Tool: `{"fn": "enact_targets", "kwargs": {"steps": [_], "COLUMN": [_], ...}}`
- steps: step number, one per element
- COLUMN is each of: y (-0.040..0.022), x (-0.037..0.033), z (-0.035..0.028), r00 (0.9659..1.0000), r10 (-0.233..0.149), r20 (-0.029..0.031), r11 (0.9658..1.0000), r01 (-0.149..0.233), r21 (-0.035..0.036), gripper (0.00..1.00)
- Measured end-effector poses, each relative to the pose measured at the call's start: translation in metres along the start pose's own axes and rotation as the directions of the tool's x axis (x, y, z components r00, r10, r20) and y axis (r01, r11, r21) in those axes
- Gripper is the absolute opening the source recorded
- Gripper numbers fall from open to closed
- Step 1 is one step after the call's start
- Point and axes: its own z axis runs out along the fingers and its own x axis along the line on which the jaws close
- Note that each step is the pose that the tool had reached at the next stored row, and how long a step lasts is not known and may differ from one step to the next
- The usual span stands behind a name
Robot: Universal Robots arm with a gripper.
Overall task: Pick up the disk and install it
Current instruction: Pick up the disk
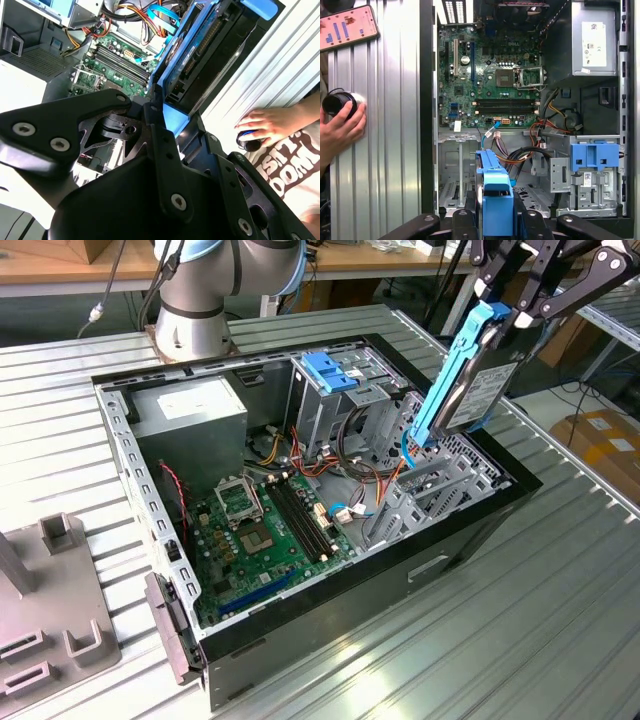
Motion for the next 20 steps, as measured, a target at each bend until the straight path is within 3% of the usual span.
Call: {"fn": "enact_targets", "kwargs": {"steps": [8,13,20], "y": [0.0,-0.0001,-0.0001], "x": [0.0001,0.0054,0.0057], "z": [0.0001,0.0,0.0], "r00": [1.0,1.0,1.0], "r10": [0.0,0.0,0.0], "r20": [-0.0001,0.0,0.0], "r11": [1.0,1.0,1.0], "r01": [0.0,0.0,0.0], "r21": [0.0,0.0,0.0], "gripper": [0.36,0.36,0.36]}}
